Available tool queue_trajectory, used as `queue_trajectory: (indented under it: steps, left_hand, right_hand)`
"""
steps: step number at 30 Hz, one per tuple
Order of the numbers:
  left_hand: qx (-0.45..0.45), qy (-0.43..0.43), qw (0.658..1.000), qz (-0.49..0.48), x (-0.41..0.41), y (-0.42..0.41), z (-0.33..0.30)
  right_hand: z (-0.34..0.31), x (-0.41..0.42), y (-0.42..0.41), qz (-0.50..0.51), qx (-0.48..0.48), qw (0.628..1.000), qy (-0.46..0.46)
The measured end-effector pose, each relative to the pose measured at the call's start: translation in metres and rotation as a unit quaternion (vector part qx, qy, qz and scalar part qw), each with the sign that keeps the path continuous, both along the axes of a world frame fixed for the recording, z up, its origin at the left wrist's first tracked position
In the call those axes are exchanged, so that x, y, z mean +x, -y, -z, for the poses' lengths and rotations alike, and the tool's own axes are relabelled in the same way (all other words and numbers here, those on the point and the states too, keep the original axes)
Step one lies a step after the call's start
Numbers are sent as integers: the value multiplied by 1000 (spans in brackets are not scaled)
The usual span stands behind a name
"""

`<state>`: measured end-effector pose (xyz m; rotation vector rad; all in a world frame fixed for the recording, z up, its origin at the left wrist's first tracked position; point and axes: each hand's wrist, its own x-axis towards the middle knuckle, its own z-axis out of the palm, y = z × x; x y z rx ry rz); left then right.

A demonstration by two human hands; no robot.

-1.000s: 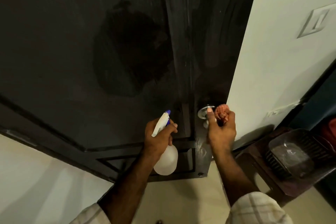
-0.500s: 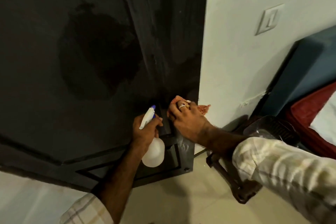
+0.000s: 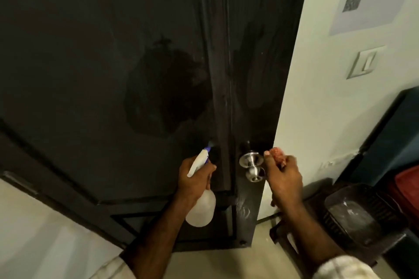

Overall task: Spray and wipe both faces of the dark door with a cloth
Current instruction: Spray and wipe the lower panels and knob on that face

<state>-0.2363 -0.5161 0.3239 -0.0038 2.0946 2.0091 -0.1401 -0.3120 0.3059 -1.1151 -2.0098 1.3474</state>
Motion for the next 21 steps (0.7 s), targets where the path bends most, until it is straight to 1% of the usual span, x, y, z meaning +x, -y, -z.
queue_trajectory:
  steps: [1, 2, 3, 4, 5, 6, 7, 9, 11, 13, 15, 16, 17, 19, 21]
  left_hand:
    - [4, 3, 1000, -8, 0, 2, -4]
    - [13, 1, 1000, -12, -1, 4, -11]
    - [23, -5, 1000, -10, -2, 6, -17]
    - [33, -18, 999, -5, -3, 7, -23]
    - [42, -37, 998, -1, -4, 9, -31]
    - [49, -53, 997, 1, -3, 11, -38]
    - [50, -66, 997, 2, -3, 13, -46]
    - [50, -88, 995, 4, -2, 19, -56]
    - [59, -93, 994, -1, 0, 26, -63]
    - [56, -101, 993, -4, 0, 32, -71]
    - [50, -109, 993, -4, -4, 39, -78]
    - [48, -111, 993, -3, -5, 41, -82]
    - [47, -115, 992, -2, -7, 43, -86]
    - [50, -119, 992, 0, -11, 42, -98]
    - [57, -116, 992, -5, -15, 38, -115]
  right_hand:
    - [-16, 5, 2, 9, 40, 998, -39]
    - [-36, 6, 5, 13, 88, 990, -106]
    - [-58, 3, 7, 10, 142, 973, -183]
    - [-84, -3, 10, -2, 202, 947, -248]
    - [-109, -14, 11, -18, 268, 918, -292]
    - [-132, -26, 13, -37, 331, 889, -315]
    - [-149, -41, 15, -53, 394, 858, -324]
    - [-157, -68, 23, -71, 519, 800, -292]
    - [-129, -83, 32, -85, 608, 752, -241]
    - [-77, -84, 34, -119, 651, 725, -188]
    - [-31, -70, 34, -168, 661, 722, -119]
    - [-16, -62, 31, -191, 652, 728, -93]
    - [-12, -60, 26, -213, 633, 739, -86]
    - [-33, -64, 21, -229, 568, 782, -116]
    - [-85, -78, 21, -201, 527, 806, -183]
